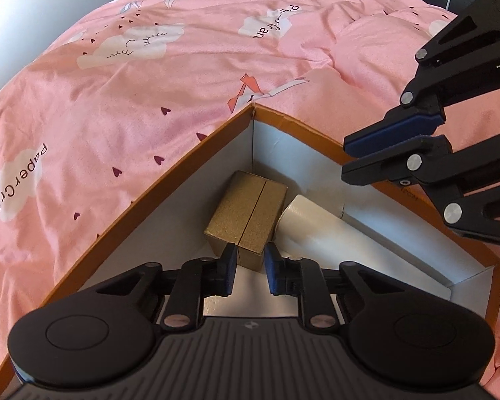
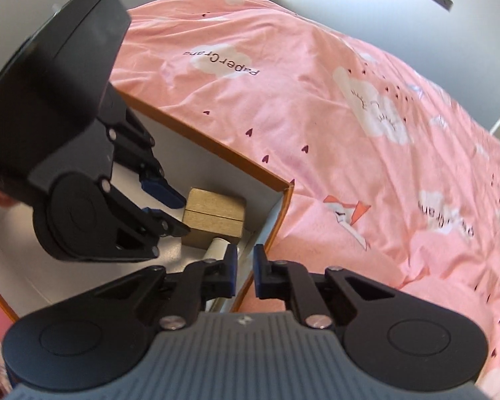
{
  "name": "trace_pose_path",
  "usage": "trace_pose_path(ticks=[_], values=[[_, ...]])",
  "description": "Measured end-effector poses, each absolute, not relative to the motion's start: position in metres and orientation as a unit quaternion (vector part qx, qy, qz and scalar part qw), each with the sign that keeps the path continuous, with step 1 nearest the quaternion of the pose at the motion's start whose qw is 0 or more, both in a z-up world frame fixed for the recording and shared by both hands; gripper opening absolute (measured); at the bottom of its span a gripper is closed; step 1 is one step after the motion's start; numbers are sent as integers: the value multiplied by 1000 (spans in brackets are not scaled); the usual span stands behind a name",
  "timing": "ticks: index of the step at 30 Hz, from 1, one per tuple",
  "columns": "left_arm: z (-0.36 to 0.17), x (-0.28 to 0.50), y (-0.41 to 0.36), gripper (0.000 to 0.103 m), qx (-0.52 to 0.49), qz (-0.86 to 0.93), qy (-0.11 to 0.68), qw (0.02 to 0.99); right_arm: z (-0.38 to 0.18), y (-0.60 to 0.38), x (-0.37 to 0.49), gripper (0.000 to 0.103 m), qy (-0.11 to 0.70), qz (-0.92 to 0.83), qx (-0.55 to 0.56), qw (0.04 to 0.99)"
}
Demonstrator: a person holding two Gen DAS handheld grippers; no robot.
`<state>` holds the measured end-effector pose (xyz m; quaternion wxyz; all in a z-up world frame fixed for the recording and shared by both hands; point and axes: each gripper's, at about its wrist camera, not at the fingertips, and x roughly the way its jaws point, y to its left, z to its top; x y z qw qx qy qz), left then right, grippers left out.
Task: Organize objects
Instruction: 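Open both grippers to release the gold box and tube in the shoebox corner, then move both tools back to the pile of plush toys in front of the box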
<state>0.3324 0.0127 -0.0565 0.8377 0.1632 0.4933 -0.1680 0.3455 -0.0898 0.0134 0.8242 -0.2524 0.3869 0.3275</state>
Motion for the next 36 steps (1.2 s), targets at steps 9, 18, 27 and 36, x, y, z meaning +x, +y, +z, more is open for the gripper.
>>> trace_pose_path(ticks=[9,18,27,36], values=[[-61,338,6,21,177,-173,485,839,14,-92,350,10,397,325,-237,825],[-57,328,11,29,150,-167,489,843,25,-96,344,10,403,329,-211,828],[-1,272,19,29,112,-142,452,873,49,-106,314,10,400,329,-162,840],[43,182,42,29,25,-111,457,882,66,-120,234,15,360,332,-116,864]])
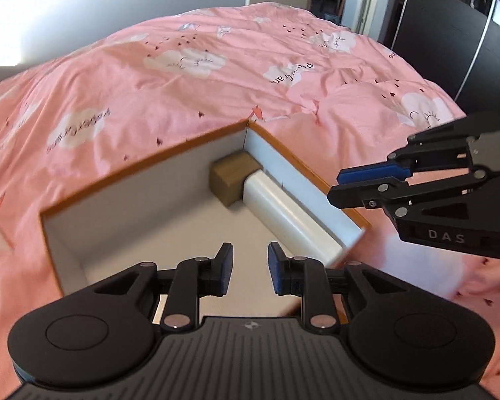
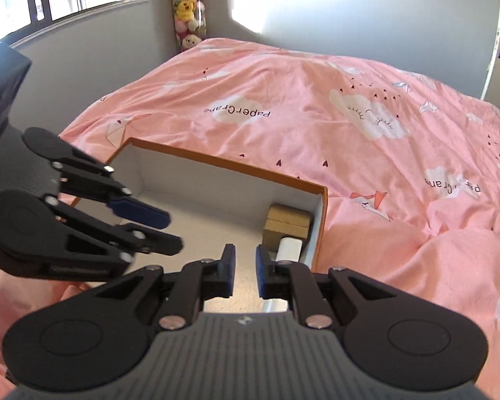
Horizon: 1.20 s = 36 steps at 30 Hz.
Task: Organize objects
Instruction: 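Move both tools back to the pile of plush toys in front of the box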
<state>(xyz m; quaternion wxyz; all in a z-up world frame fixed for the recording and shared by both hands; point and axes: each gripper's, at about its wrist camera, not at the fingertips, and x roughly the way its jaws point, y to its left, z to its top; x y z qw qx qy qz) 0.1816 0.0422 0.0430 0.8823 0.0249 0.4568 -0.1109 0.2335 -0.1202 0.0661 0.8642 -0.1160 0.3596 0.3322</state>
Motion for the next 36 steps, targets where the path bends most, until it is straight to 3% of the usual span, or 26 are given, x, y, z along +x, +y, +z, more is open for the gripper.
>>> trace_pose_path(ticks=[11,13,17,23,36], values=[[5,96,60,29,-76,-75,515,850,26,-127,159,23,446,321,-27,835],[-9,88,60,29,-86,-73,533,838,20,-124,151,30,452,315,-28,834],[-32,85,57,38,-88,-66,559,821,12,-117,144,40,462,314,-29,829],[-49,90,50,58,-74,-68,574,813,-8,-103,139,41,481,316,-71,815],[-69,102,28,70,-17,-70,600,796,-36,-137,141,40,550,272,-84,785]])
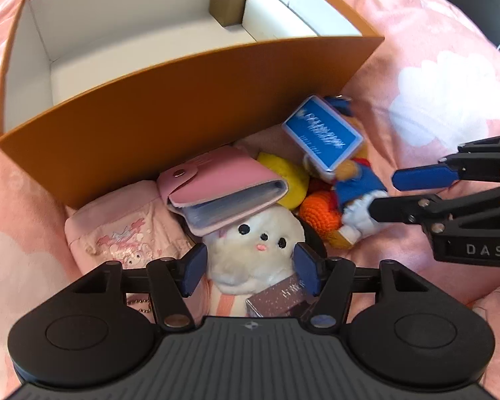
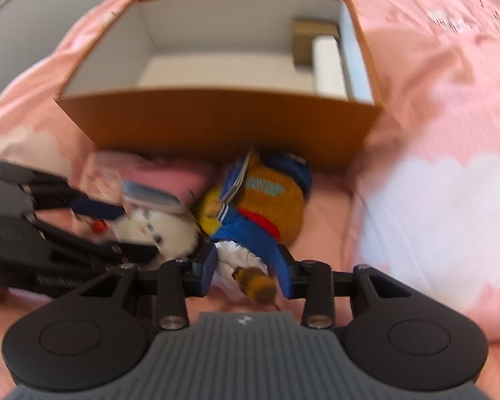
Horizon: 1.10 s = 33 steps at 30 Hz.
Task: Organize objects
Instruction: 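Move both tools back to the pile of plush toys in front of the box, then grasp the white plush dog with the left gripper while the right gripper grasps the duck keychain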
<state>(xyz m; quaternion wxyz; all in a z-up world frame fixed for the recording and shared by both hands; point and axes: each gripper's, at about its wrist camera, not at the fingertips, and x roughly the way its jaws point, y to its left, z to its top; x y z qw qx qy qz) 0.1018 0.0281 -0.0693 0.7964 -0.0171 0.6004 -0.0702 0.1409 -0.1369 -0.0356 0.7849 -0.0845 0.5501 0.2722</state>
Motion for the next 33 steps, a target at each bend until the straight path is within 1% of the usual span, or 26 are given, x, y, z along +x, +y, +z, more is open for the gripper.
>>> trace_pose_path(ticks=[4,9,11,13,16,19,24,28,29,33], values=[[-76,106,20,73,4,-74,610,789,-41,-143,143,40,562,267,-74,780],[-80,108,16,77,11,-76,617,783,-34,-139,142,42,548,272,-85,786],[-82,107,15,78,11,-75,618,783,-31,-135,143,44,545,273,-85,789],[-82,105,16,78,9,-74,618,783,-30,-130,147,49,544,275,-81,788],[-82,102,16,78,8,-74,618,782,-31,-120,153,50,545,276,-77,788],[-83,100,14,78,9,-72,619,782,-38,-111,161,56,553,267,-80,785],[-83,93,12,77,12,-68,617,784,-46,-108,164,56,556,257,-90,786],[-80,84,13,72,9,-66,610,789,-54,-118,169,45,574,245,-59,779],[-79,81,14,69,7,-65,608,791,-53,-121,169,43,575,244,-50,779],[-70,68,16,63,-1,-62,601,797,-41,-128,162,39,565,247,-46,786]])
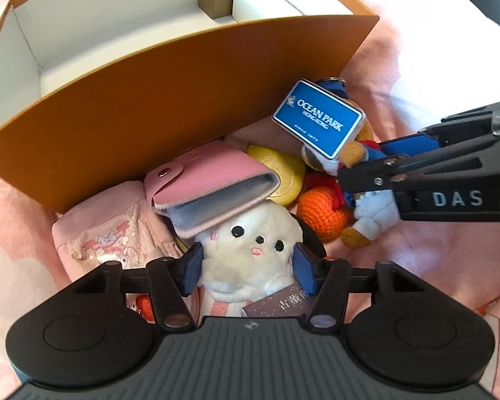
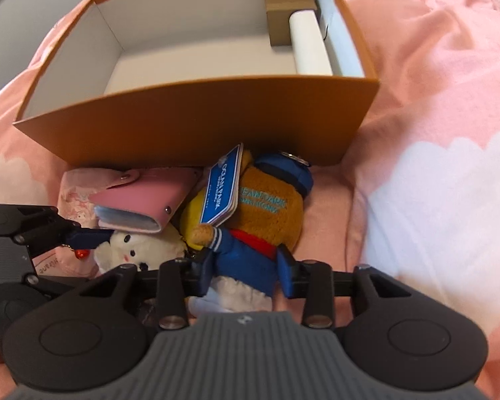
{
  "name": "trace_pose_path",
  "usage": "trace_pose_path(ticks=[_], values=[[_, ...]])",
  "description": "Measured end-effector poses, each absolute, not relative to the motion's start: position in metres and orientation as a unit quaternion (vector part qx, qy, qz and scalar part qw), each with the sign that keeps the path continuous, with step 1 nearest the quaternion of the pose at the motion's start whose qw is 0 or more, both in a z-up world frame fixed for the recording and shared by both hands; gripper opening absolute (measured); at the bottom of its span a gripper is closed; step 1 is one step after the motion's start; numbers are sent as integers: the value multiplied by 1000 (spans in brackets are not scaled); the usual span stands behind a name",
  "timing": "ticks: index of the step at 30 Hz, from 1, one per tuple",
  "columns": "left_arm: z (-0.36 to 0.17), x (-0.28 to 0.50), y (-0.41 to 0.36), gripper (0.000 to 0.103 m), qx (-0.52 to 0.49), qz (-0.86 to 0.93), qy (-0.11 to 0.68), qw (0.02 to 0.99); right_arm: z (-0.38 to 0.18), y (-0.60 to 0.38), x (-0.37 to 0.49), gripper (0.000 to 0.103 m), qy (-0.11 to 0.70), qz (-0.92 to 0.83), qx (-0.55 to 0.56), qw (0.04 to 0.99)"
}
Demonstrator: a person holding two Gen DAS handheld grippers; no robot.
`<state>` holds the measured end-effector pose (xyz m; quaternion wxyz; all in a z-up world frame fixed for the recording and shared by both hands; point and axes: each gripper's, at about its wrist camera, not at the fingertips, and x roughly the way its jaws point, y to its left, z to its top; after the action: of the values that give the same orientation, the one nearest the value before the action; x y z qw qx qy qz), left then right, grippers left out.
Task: Organize objects
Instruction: 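Grasp the white plush dog with the left gripper while the right gripper grasps the duck keychain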
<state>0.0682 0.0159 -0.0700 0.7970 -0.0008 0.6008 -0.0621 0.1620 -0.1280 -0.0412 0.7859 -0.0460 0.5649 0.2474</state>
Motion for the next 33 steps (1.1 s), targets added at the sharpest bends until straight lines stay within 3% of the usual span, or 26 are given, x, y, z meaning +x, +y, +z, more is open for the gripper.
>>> trace_pose_path(ticks=[4,7,8,9,10,17,29,31,33], values=[[-58,64,19,54,-6,-64,589,806,-30,-134,155,39,555,250,-48,792],[-51,58,13,37,-15,-62,578,814,-22,-141,148,39,546,250,-46,798],[-48,55,13,27,-15,-61,574,816,-20,-143,146,39,543,250,-45,800],[-46,54,13,12,-13,-57,570,819,-18,-144,145,39,540,250,-44,802],[-44,56,17,11,-13,-54,567,822,-16,-145,143,39,538,251,-43,804],[-47,69,20,9,-56,-83,562,821,-7,-148,136,39,532,254,-40,807],[-48,71,6,6,-21,-133,558,819,-25,-161,129,39,572,262,9,777],[-49,73,9,12,-20,-125,562,818,-27,-162,129,39,574,265,18,775],[-46,73,14,32,-23,-122,558,820,-26,-162,127,39,570,272,22,775]])
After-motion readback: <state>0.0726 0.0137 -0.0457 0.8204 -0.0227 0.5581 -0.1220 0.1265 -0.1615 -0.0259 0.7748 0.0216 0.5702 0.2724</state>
